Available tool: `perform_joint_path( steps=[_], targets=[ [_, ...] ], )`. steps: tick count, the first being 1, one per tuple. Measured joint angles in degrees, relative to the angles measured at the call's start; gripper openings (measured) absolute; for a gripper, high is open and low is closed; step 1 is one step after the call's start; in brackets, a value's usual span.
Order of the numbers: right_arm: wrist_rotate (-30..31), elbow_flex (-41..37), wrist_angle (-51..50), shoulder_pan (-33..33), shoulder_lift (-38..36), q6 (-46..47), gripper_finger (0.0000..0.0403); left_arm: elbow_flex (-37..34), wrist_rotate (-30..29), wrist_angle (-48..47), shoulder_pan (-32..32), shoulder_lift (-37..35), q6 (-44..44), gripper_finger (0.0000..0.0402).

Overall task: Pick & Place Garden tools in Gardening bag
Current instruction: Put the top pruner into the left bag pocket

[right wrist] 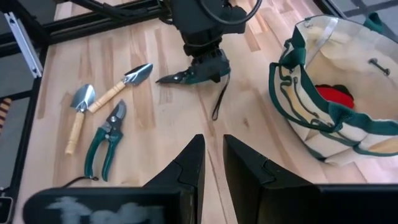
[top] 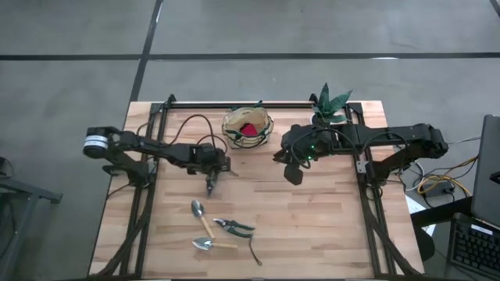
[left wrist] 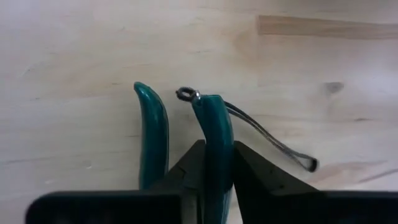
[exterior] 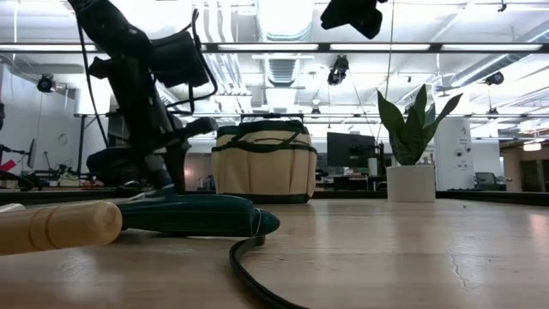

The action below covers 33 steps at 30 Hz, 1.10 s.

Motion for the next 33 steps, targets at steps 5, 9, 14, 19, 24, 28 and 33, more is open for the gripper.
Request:
perform_joint_path(
  steps=[5,9,14,19,24,28,33],
  targets=[
    [0.0,0.0,0.1,-0.3,0.0,-2.3,0.0052,0.0,0.0,-0.1,0.0,-2.2,1.1,0.0063],
    [-0.1,0.0,0.1,-1.3,-0.1,-4.4,0.0052,0.0,-0.5,0.1,0.0,-5.8,5.1,0.0066],
    [-0.2,0.1,0.1,-2.8,-0.1,-4.6,0.0052,0.0,-5.6,1.1,0.0,-12.7,15.5,0.0060],
    [-0.2,0.5,2.2,-5.2,-0.1,-4.6,0.0052,0.0,-14.0,9.4,0.1,-20.0,32.9,0.0064],
    [0.0,0.5,6.2,-7.4,-0.1,-1.6,0.0052,0.0,-19.5,16.8,0.4,-24.3,52.2,0.0063],
    [0.0,0.5,9.7,-8.6,-0.1,-0.9,0.0052,-0.1,-19.6,19.9,3.0,-24.9,55.4,0.0063],
    [0.0,0.5,15.5,-9.6,-0.1,-1.7,0.0052,-0.1,-14.4,24.8,5.8,-24.3,60.5,0.0063]
  ],
)
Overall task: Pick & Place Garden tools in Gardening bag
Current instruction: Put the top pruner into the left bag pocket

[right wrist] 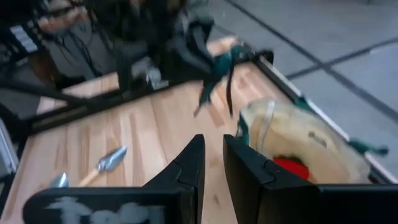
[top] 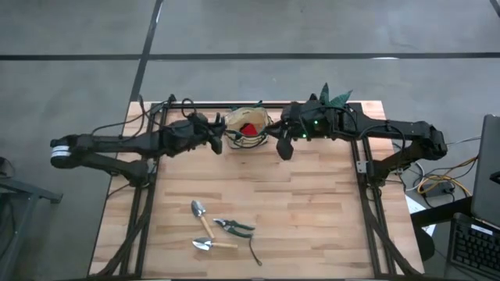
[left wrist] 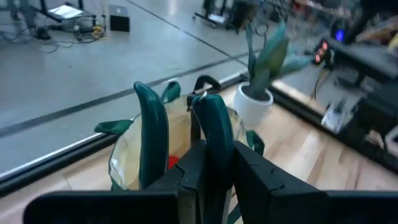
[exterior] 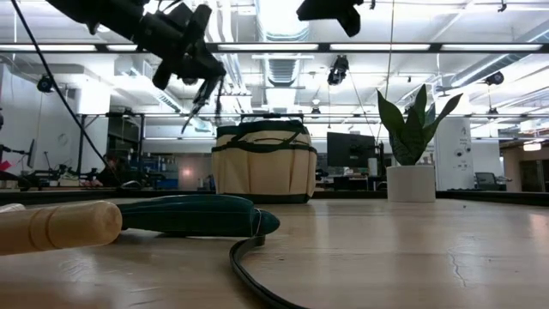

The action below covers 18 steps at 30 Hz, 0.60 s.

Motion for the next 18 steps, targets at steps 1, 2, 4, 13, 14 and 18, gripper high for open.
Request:
perform_joint_path(
  steps=[1,2,4,13,14,18],
  targets=[
    [0.0,0.0,1.2,-0.2,0.0,-0.4,0.0052,-0.2,0.6,0.7,0.5,0.3,1.0,0.0063],
    [0.0,0.0,2.3,-0.3,0.0,-0.4,0.0052,-0.6,1.3,1.7,1.0,0.4,1.9,0.0063],
    [0.0,0.0,4.5,-0.4,0.0,-0.5,0.0052,-1.8,2.6,5.6,1.9,0.4,3.3,0.0063],
    [1.4,0.0,7.3,-0.5,0.0,-1.5,0.0052,-10.9,7.2,27.5,5.4,0.4,5.0,0.0063],
    [1.4,0.0,7.4,-0.5,0.0,-1.5,0.0052,-12.2,7.2,28.9,5.7,0.4,5.1,0.0063],
    [1.4,0.0,8.2,-0.4,0.0,-1.5,0.0052,-16.9,6.7,40.9,7.5,0.4,4.9,0.0063]
  ],
)
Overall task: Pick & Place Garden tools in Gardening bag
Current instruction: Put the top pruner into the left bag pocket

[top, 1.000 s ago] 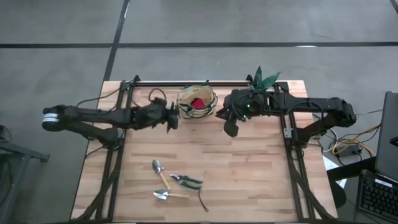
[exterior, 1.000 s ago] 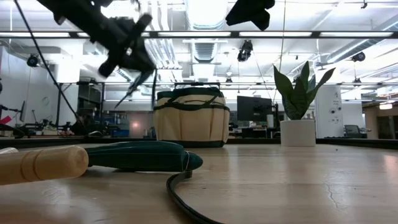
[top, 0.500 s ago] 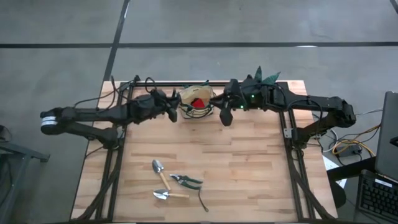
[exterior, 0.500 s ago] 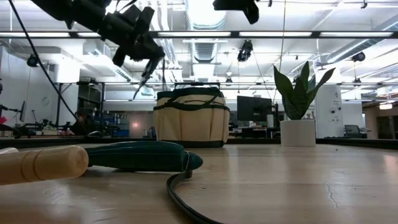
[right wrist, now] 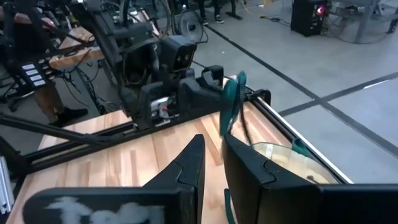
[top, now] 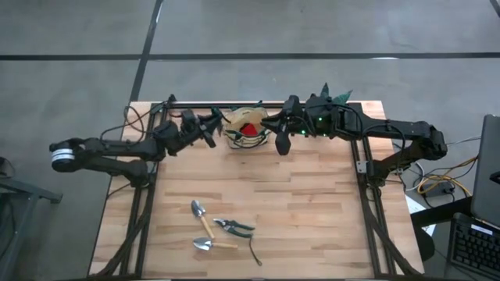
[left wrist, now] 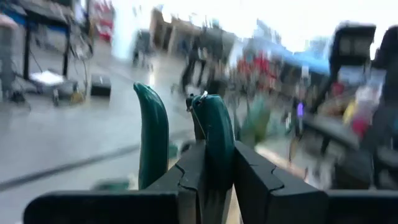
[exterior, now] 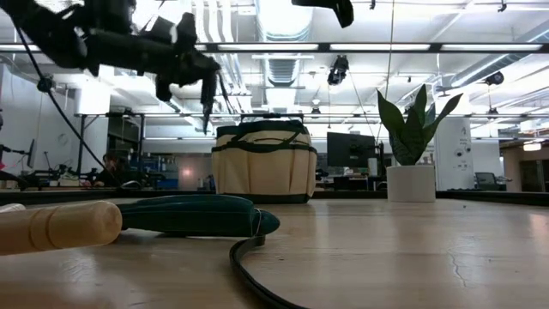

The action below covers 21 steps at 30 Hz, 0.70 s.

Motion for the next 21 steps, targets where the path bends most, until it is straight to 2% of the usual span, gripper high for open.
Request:
perform_joint_path(
  steps=[4,8,13,21],
  targets=[
    [0.0,0.1,0.0,0.0,0.0,0.0,0.0052,-4.6,-0.8,9.9,1.6,0.3,-1.5,0.0062],
    [0.0,0.4,0.2,0.0,0.0,0.0,0.0052,-6.6,-2.8,12.1,3.2,0.5,-2.1,0.0062],
    [0.0,0.4,0.1,0.0,0.0,-0.2,0.0052,-6.1,-2.7,13.1,4.0,3.3,-3.0,0.0062],
    [0.0,0.6,0.0,0.0,0.0,-3.1,0.0052,-1.3,-1.1,16.8,4.0,12.2,-3.5,0.0062]
  ],
)
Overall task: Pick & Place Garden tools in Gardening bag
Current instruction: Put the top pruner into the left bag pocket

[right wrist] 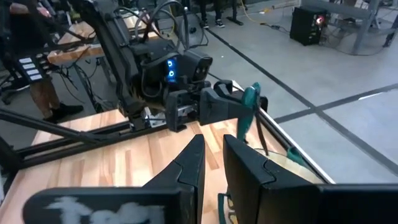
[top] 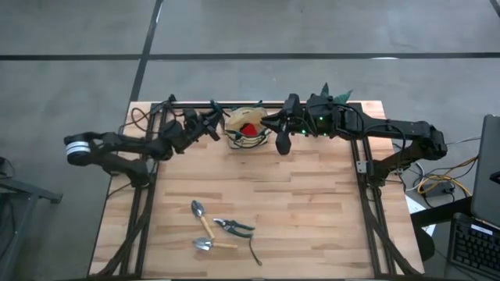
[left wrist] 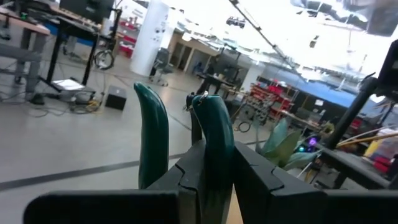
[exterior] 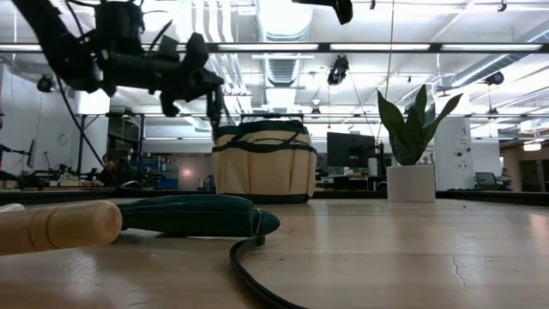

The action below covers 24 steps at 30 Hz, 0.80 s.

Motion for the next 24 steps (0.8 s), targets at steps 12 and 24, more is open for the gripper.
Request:
perform_joint_path(
  steps=[12,24],
  targets=[
    [0.1,0.5,0.0,0.0,0.0,0.1,0.0052,3.8,2.1,1.3,0.0,6.4,0.2,0.0062],
    [0.0,0.5,0.0,0.0,0.0,0.1,0.0052,2.3,8.5,-2.7,-1.1,1.5,2.3,0.0070]
  ],
)
